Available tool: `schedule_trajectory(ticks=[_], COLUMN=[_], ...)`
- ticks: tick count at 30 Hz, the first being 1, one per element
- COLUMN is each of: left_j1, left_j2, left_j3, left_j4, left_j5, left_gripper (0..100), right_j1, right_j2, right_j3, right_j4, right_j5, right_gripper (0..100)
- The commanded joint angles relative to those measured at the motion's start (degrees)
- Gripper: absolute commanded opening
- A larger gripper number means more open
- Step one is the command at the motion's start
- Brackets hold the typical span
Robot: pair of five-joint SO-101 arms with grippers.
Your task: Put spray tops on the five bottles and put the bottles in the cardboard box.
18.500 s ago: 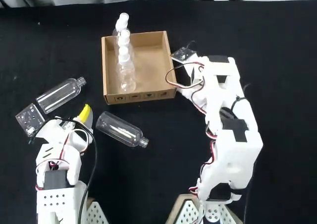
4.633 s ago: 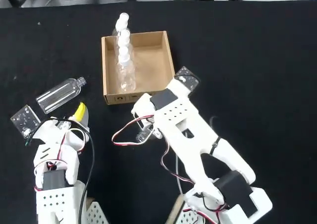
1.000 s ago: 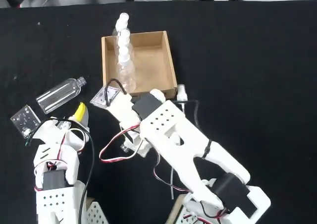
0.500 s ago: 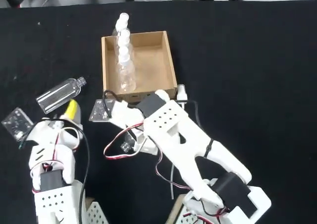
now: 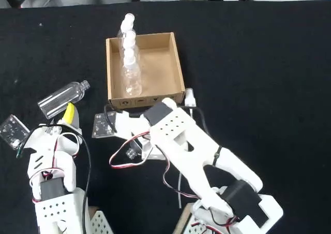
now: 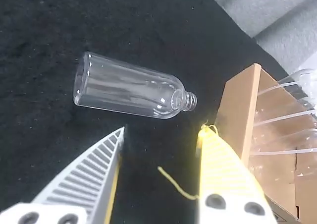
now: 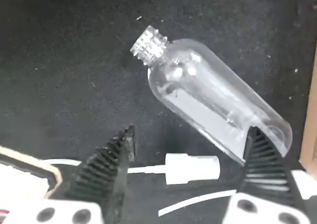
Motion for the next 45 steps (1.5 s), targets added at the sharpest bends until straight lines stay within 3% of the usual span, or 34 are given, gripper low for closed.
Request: schedule_trajectory(ticks=[1, 21, 37, 43, 45], left_j1=[-0.5, -0.5, -0.9, -1.0, -1.0], left_j2=[-0.5, -0.5, -0.5, -0.5, -0.5], left_j3=[-0.2, -0.2, -0.2, -0.2, -0.2], left_j4=[-1.2, -1.2, -1.2, -1.2, -1.1], left_j5=[-0.1, -0.1, -0.1, -0.1, -0.1], left_gripper=[21, 21, 21, 21, 21], right_j1=[1.1, 1.4, 1.3, 1.3, 1.3], right_j2=[-3.0, -3.0, -3.0, -3.0, -3.0], right_j3=[0.7, 10.9, 11.8, 11.6, 11.6], right_j4=[-3.4, -20.8, -22.0, -22.1, -21.7], right_j5=[2.2, 2.4, -3.3, -3.4, -3.4], right_gripper=[30.4, 30.3, 30.0, 13.0, 13.4])
